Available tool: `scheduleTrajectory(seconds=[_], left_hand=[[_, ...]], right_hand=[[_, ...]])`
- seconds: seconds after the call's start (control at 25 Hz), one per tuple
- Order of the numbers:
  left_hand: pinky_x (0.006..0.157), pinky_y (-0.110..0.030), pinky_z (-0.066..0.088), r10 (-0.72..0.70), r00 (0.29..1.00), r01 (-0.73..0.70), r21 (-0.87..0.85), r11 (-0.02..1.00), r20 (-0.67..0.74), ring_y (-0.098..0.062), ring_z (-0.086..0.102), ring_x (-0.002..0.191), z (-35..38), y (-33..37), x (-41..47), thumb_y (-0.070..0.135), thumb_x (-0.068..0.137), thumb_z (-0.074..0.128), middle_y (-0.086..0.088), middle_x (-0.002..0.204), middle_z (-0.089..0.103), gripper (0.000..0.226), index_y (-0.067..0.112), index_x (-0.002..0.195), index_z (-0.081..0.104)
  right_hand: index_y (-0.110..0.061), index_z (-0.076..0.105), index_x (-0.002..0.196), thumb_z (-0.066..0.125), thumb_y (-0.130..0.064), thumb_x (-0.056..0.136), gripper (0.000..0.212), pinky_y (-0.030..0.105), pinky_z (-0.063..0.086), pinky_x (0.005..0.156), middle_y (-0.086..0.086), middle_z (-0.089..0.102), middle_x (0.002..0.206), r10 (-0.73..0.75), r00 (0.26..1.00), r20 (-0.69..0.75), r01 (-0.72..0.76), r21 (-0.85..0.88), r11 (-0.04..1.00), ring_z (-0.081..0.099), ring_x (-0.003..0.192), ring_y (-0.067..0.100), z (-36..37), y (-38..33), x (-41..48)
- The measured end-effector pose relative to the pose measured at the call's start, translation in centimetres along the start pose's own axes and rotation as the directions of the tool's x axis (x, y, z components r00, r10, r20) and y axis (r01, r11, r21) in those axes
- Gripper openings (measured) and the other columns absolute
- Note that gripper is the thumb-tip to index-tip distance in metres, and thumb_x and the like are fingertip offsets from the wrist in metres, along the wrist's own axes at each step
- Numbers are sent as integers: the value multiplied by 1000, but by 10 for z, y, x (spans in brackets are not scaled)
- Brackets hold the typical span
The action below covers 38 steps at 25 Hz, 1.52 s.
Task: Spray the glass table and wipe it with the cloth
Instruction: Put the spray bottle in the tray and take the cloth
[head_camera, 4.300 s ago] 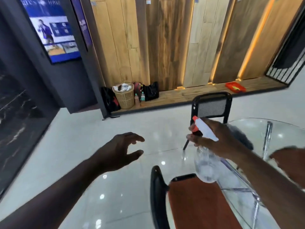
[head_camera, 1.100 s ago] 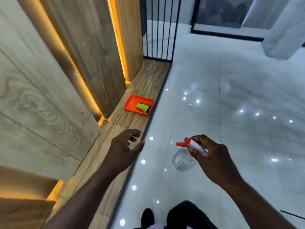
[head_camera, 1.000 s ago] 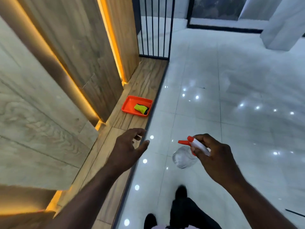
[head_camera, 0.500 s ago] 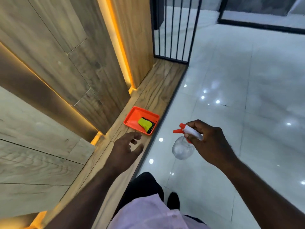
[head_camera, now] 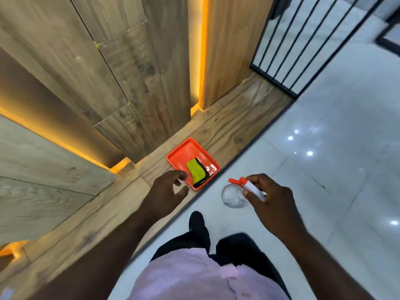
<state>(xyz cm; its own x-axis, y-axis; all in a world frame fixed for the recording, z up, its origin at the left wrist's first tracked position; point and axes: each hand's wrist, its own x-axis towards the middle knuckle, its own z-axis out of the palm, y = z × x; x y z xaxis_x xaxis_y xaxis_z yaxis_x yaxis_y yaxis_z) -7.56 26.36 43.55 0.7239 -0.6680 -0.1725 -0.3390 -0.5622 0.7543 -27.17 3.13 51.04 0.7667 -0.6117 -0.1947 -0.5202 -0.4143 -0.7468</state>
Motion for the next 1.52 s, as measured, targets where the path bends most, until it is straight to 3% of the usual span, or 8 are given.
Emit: scheduleTrajectory(seconds=[0.16, 0.4, 0.68, 0.88, 1.12, 1.24, 1.44, 1.52], left_hand=[[79, -18, 48, -168, 986, 168, 1, 986, -8, -13, 64, 95, 26, -12, 68, 24, 94, 75, 7, 115, 68, 35, 17, 127, 67], [93, -28, 50, -449, 885, 453, -11, 891, 123, -8, 59, 102, 117, -50, 137, 38, 94, 69, 7, 123, 63, 42, 21, 132, 63], [98, -35, 55, -676, 712, 702, -194, 685, 191, -12, 67, 98, 251, -128, 220, 34, 89, 74, 10, 117, 68, 39, 26, 126, 65], [101, -40, 54, -726, 672, 735, -251, 630, 147, -19, 66, 114, 320, -234, 285, 32, 91, 74, 0, 126, 68, 41, 21, 129, 65], [93, -25, 46, -795, 596, 783, -298, 546, 109, -24, 63, 114, 397, -335, 335, 31, 92, 74, -8, 137, 57, 48, 16, 136, 63], [89, -19, 40, -789, 592, 797, -265, 542, 165, -24, 61, 117, 424, -353, 340, 33, 93, 73, -7, 141, 50, 51, 17, 140, 59], [103, -35, 50, -792, 596, 781, -324, 533, 132, -23, 61, 122, 437, -350, 323, 30, 91, 75, -5, 137, 57, 47, 17, 135, 63], [105, -37, 51, -815, 570, 792, -337, 509, 108, -22, 62, 123, 431, -348, 316, 28, 91, 75, -4, 136, 60, 45, 18, 134, 65]], right_hand=[[-37, 71, 107, 82, -21, 95, 23, -3, 44, 73, -27, 73, 93, 27, 987, 159, -22, -28, 999, 66, 89, -18, 3, 25, 83], [-44, 63, 111, 82, -19, 95, 35, -5, 44, 74, -22, 72, 97, 33, 892, 451, 29, -130, 991, 71, 91, 3, 46, 85, 252], [-40, 70, 105, 85, -20, 91, 28, -6, 37, 74, -29, 69, 95, -6, 761, 649, 178, -200, 964, 58, 87, -30, 156, 180, 398], [-23, 76, 120, 80, -17, 93, 28, -6, 34, 75, -11, 78, 106, -157, 769, 620, 359, -215, 908, 68, 97, 3, 287, 237, 493], [-16, 77, 119, 81, -18, 92, 27, -4, 33, 76, -4, 80, 108, -365, 697, 617, 522, -87, 849, 62, 92, -1, 429, 285, 567], [-14, 79, 117, 76, -17, 92, 25, 6, 34, 77, 4, 81, 109, -453, 644, 617, 630, -92, 771, 72, 98, 13, 473, 295, 592], [-5, 64, 145, 74, -15, 91, 55, 18, 38, 110, 14, 70, 141, -475, 616, 628, 655, -73, 752, 64, 133, 31, 491, 302, 604], [6, 45, 155, 81, -15, 85, 81, 29, 29, 122, 26, 53, 153, -398, 725, 562, 558, -142, 817, 49, 147, 42, 483, 318, 591]])
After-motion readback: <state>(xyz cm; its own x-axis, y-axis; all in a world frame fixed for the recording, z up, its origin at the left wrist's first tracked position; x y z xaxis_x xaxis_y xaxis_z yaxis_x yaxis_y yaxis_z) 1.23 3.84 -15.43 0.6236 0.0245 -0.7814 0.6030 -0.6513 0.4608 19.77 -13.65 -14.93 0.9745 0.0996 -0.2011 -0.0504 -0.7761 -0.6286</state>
